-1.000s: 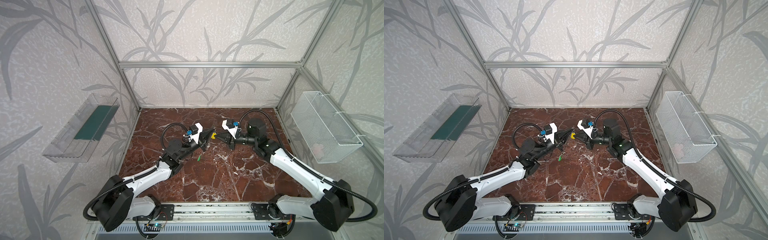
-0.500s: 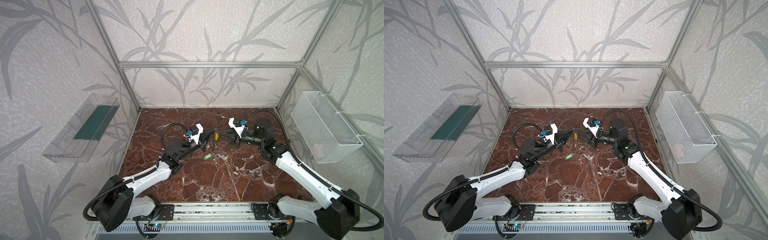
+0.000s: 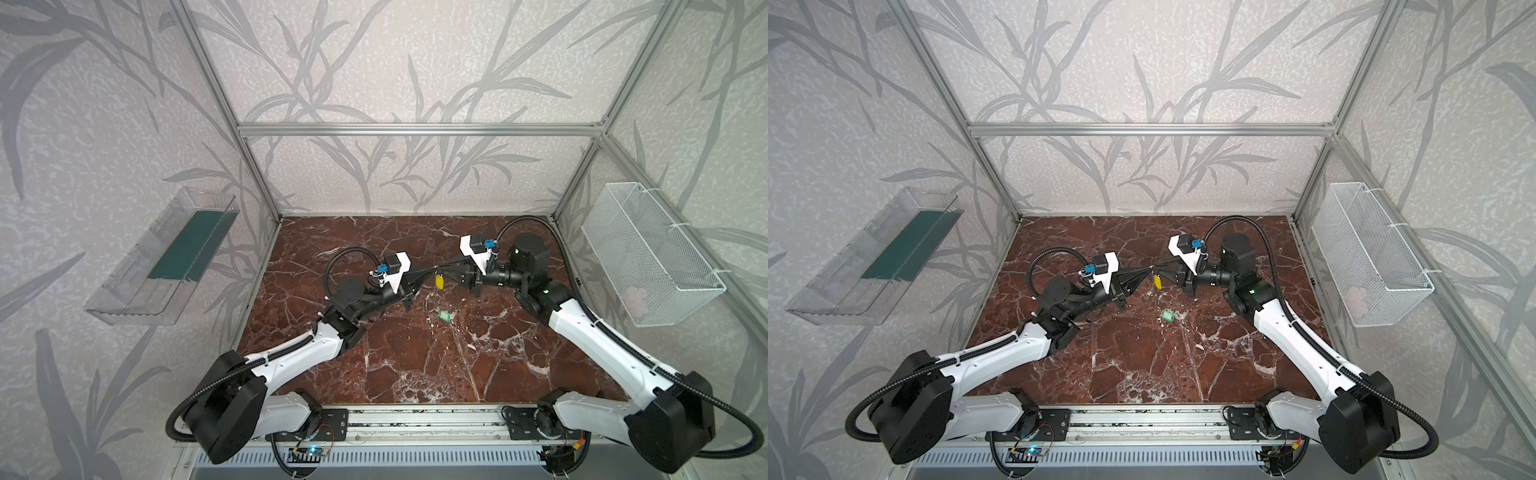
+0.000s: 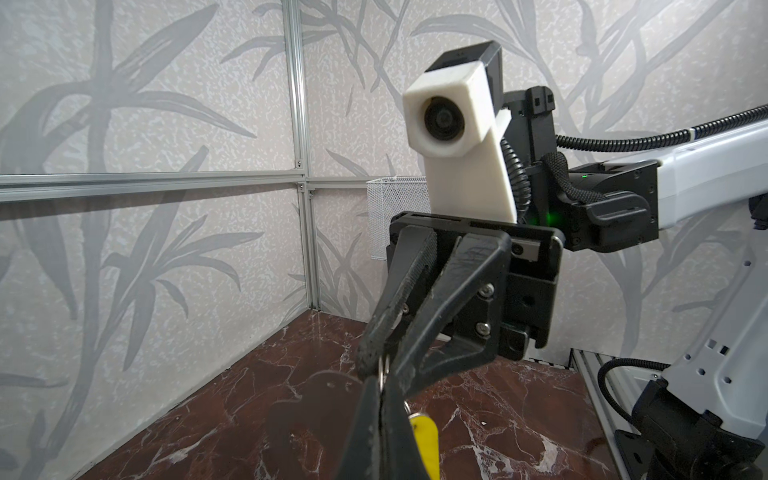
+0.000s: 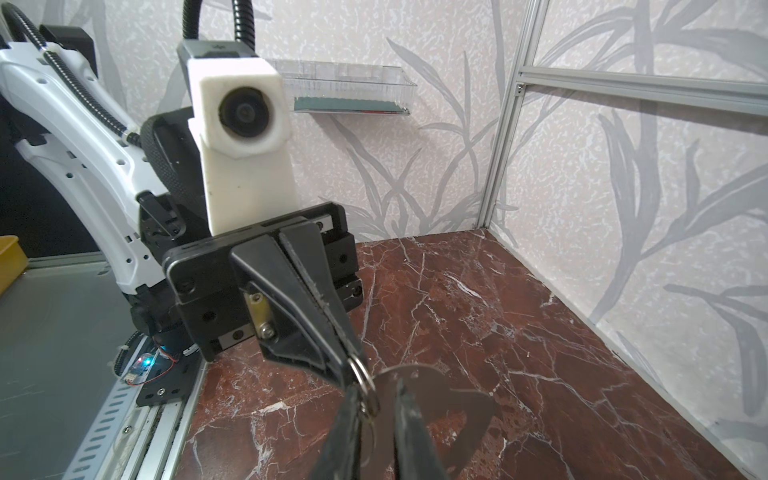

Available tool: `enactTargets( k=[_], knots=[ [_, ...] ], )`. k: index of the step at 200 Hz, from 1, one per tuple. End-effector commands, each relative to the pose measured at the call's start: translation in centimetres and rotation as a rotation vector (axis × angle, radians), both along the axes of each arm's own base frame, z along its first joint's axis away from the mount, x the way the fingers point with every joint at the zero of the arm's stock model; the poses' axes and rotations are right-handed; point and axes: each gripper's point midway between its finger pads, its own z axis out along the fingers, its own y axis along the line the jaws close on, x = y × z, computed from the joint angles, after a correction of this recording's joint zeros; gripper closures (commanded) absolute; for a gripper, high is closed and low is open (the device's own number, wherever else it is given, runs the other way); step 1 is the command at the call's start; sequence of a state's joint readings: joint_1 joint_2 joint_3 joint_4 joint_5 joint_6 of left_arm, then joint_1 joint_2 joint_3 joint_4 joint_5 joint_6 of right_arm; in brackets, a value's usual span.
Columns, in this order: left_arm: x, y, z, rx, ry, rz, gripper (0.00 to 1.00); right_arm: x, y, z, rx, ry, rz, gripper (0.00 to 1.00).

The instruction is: Put the keys on the keyring

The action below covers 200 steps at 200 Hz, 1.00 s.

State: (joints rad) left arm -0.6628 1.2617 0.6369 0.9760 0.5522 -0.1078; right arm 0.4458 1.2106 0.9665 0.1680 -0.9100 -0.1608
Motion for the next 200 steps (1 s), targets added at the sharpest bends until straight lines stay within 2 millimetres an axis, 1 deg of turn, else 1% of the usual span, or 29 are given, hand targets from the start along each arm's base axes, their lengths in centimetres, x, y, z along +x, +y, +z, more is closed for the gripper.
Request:
enactTargets(
  k=[1,18,38,119,200],
  knots=[
    [-1.1,0.3,2.7,-0.048,-0.060,-0.032,1.00,-0.8,0.1,0.5,0.022,-0.011,0.044,0.85],
    [-1.3,0.3,2.8,-0.055,-0.064,-0.037,1.00,-0.9,0.1,0.5,0.020,-0.006,0.051,0.88],
    [-1.5,0.5,3.0,-0.066,-0.072,-0.040,1.00,-1.1,0.2,0.4,0.021,0.003,0.065,0.89],
    [-2.1,1.0,3.7,-0.093,-0.098,-0.039,1.00,-1.2,0.3,0.3,0.026,0.013,0.078,0.88],
    [-1.9,0.3,3.3,-0.081,-0.075,-0.072,1.00,-1.7,0.4,1.2,0.052,-0.003,0.104,0.90]
  ],
)
